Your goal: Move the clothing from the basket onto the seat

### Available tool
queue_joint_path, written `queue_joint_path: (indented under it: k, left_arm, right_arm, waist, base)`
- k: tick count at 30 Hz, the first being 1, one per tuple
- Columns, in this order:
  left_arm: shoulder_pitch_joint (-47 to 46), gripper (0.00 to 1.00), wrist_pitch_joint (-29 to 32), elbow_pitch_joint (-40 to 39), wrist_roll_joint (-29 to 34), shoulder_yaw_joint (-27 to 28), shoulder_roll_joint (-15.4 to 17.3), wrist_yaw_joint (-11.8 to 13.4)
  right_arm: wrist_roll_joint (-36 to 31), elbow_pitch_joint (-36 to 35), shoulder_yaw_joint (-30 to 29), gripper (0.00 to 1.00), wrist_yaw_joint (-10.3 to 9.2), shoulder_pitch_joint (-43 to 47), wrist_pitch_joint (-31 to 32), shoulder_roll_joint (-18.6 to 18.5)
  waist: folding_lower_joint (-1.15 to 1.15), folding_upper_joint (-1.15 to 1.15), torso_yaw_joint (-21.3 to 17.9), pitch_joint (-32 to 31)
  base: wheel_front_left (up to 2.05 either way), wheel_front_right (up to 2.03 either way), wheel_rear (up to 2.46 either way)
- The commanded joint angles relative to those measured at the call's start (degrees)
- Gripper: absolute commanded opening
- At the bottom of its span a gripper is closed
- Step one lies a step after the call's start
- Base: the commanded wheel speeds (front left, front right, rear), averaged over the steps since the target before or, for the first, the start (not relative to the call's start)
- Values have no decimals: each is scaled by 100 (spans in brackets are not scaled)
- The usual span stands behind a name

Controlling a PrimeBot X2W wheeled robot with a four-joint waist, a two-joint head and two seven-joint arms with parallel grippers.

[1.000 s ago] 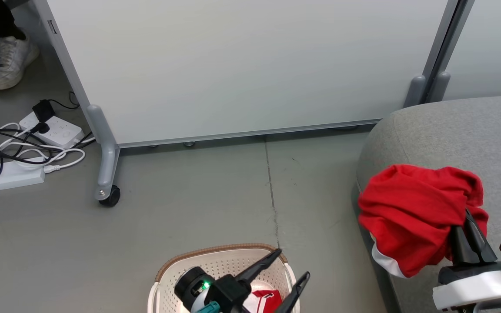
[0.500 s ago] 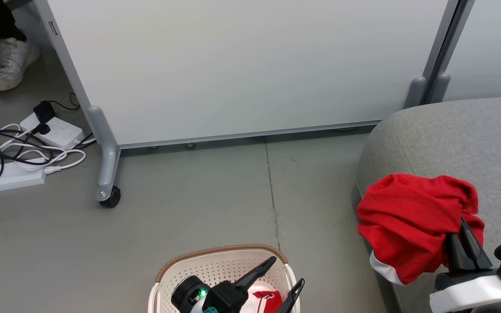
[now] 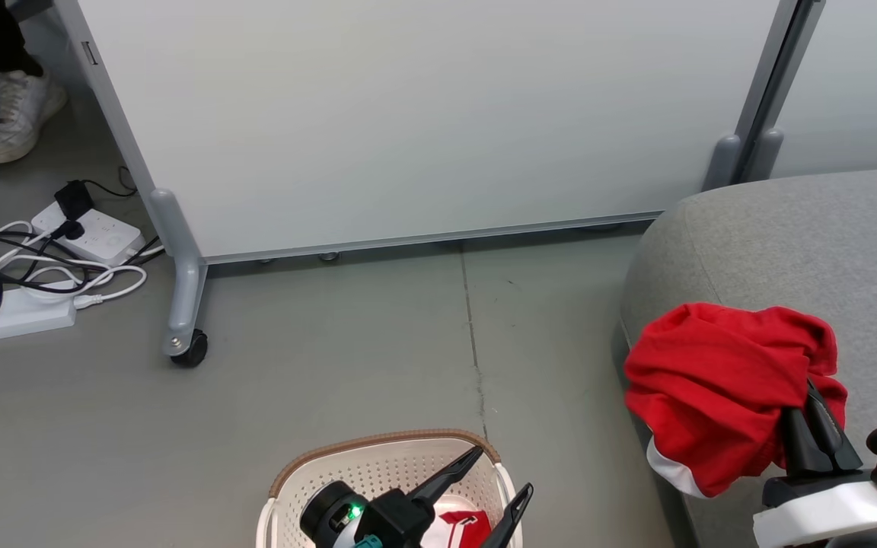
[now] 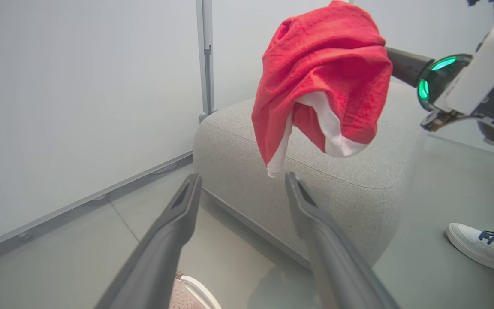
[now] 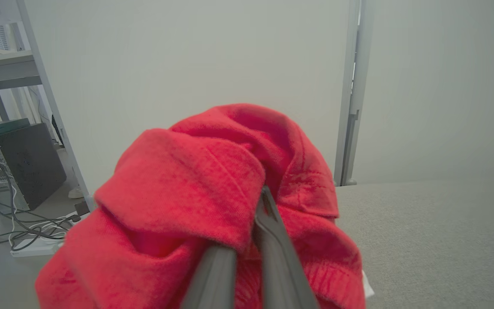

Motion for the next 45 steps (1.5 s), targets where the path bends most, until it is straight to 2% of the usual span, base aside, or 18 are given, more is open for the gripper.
queue_joint_path:
  k: [1, 8, 36, 45]
  left_arm:
    - [20, 100, 3, 7, 13, 31, 26, -5]
    - [-45, 100, 3, -45, 23, 49, 15, -6]
    - [-246, 100, 2, -141, 74, 40, -43, -5]
    - [-404, 100, 2, -117, 34, -153, -33, -6]
  right_arm:
    - [10, -6, -43, 0, 1, -43, -23, -53]
    - [-41, -76, -115, 0, 1, -75, -23, -53]
    - [-98, -245, -424, 0, 1, -20, -23, 20]
    - [-110, -349, -639, 0, 1, 93, -23, 120]
  waist:
    - [0, 0, -39, 2]
    - [0, 0, -393, 64]
    - [0, 0, -2328, 418]
    - [0, 0, -2476, 527]
  base:
    - [0, 0, 0]
    - [0, 0, 0]
    - [0, 0, 0]
    - [0, 0, 0]
